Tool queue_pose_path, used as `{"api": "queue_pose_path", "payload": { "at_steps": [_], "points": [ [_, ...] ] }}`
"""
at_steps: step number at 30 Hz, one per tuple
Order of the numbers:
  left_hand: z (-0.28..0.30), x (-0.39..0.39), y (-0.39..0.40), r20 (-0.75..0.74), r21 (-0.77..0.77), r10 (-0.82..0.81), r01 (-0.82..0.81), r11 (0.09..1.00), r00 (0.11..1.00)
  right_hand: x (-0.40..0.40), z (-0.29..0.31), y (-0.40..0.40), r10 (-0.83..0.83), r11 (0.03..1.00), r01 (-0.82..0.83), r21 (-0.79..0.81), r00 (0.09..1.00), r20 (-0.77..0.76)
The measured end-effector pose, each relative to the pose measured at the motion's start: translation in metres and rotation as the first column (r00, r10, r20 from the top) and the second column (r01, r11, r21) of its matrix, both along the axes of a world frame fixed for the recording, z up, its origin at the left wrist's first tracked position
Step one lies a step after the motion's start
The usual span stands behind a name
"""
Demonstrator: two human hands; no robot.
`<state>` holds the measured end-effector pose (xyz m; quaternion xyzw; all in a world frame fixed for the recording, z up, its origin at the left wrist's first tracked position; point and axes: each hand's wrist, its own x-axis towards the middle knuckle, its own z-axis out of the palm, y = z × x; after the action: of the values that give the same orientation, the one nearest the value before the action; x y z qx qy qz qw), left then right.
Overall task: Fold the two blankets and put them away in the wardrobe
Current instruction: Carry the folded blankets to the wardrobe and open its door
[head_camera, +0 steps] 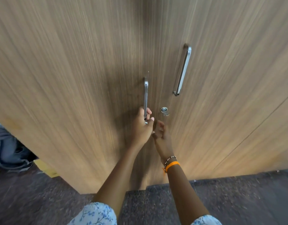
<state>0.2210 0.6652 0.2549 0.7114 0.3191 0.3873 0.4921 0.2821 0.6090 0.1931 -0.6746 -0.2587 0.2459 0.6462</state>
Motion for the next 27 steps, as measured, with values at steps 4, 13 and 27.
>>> {"api": "queue_pose_path", "payload": {
  "at_steps": [4, 13, 27],
  "points": [
    [-0.010, 0.003, -0.001, -0.015, 0.037, 0.048, -0.048, 0.998, 0.999, 0.015, -0.012, 0.013, 0.124, 0.989, -0.117, -0.087, 0.988, 0.090],
    [-0.011, -0.038, -0.039, 0.036, 0.031, 0.003, -0.004, 0.999, 0.999, -0.011, -0.023, -0.017, 0.105, 0.991, -0.074, -0.111, 0.948, 0.302],
    [-0.012, -0.206, -0.140, 0.114, -0.057, -0.031, 0.038, 0.998, 0.993, -0.176, -0.029, -0.136, 0.020, 0.990, 0.076, -0.122, 0.769, 0.639]
  ]
}}
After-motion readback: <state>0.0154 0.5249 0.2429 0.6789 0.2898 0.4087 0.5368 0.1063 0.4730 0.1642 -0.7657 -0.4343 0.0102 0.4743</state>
